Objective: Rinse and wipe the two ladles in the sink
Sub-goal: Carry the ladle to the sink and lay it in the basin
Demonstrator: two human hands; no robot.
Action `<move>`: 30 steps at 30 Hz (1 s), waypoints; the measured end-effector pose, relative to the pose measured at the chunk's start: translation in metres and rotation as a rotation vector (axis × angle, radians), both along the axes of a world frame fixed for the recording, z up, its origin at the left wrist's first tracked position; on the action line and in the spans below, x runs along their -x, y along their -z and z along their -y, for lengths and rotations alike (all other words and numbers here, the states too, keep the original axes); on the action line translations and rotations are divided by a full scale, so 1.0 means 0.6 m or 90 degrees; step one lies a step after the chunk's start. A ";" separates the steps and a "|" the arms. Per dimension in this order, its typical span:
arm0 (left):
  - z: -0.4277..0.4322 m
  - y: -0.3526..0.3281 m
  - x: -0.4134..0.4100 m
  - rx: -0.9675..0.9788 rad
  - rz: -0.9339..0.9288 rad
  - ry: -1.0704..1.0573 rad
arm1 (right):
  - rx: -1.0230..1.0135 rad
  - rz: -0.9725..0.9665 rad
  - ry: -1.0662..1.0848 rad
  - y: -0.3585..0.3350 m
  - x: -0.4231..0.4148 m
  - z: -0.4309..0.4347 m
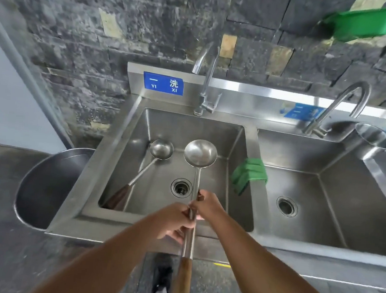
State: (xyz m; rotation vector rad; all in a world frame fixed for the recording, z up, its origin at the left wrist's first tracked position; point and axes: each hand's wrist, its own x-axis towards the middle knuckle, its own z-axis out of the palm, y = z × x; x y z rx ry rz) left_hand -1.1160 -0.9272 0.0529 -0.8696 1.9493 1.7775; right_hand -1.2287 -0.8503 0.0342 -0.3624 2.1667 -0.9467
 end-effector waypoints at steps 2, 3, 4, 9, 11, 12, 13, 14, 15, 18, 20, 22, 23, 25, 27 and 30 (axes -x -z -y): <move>0.050 0.019 0.044 -0.016 0.016 -0.007 | -0.009 0.021 0.004 0.015 0.043 0.050; 0.063 0.019 0.055 -0.019 0.018 -0.012 | -0.006 0.030 0.001 0.023 0.056 0.060; 0.090 0.025 0.078 -0.024 0.022 -0.018 | -0.008 0.033 -0.010 0.035 0.080 0.085; 0.181 0.080 0.173 -0.047 0.073 -0.024 | -0.040 0.064 0.000 0.028 0.152 0.174; 0.198 0.095 0.200 -0.054 0.093 -0.023 | -0.059 0.073 0.006 0.042 0.175 0.195; 0.206 0.108 0.214 -0.058 0.101 -0.023 | -0.071 0.076 0.005 0.053 0.187 0.203; 0.213 0.122 0.233 -0.059 0.106 -0.028 | -0.079 0.076 0.002 0.066 0.204 0.213; 0.218 0.138 0.249 -0.055 0.115 -0.034 | -0.086 0.078 -0.003 0.080 0.220 0.222; 0.222 0.153 0.265 -0.049 0.126 -0.032 | -0.095 0.087 -0.005 0.095 0.235 0.228; 0.227 0.188 0.295 -0.047 0.154 -0.042 | -0.113 0.103 -0.014 0.137 0.267 0.242; 0.231 0.209 0.312 -0.063 0.170 -0.069 | -0.118 0.108 -0.017 0.168 0.283 0.247; 0.230 0.228 0.324 -0.090 0.183 -0.099 | -0.123 0.115 -0.021 0.191 0.297 0.248; 0.228 0.237 0.329 -0.101 0.186 -0.113 | -0.122 0.119 -0.028 0.193 0.303 0.249; 0.224 0.248 0.336 -0.110 0.199 -0.135 | -0.123 0.136 -0.040 0.201 0.312 0.247; 0.222 0.259 0.345 -0.117 0.207 -0.145 | -0.125 0.138 -0.046 0.207 0.321 0.244; 0.221 0.274 0.366 -0.116 0.214 -0.152 | -0.138 0.121 -0.065 0.223 0.337 0.248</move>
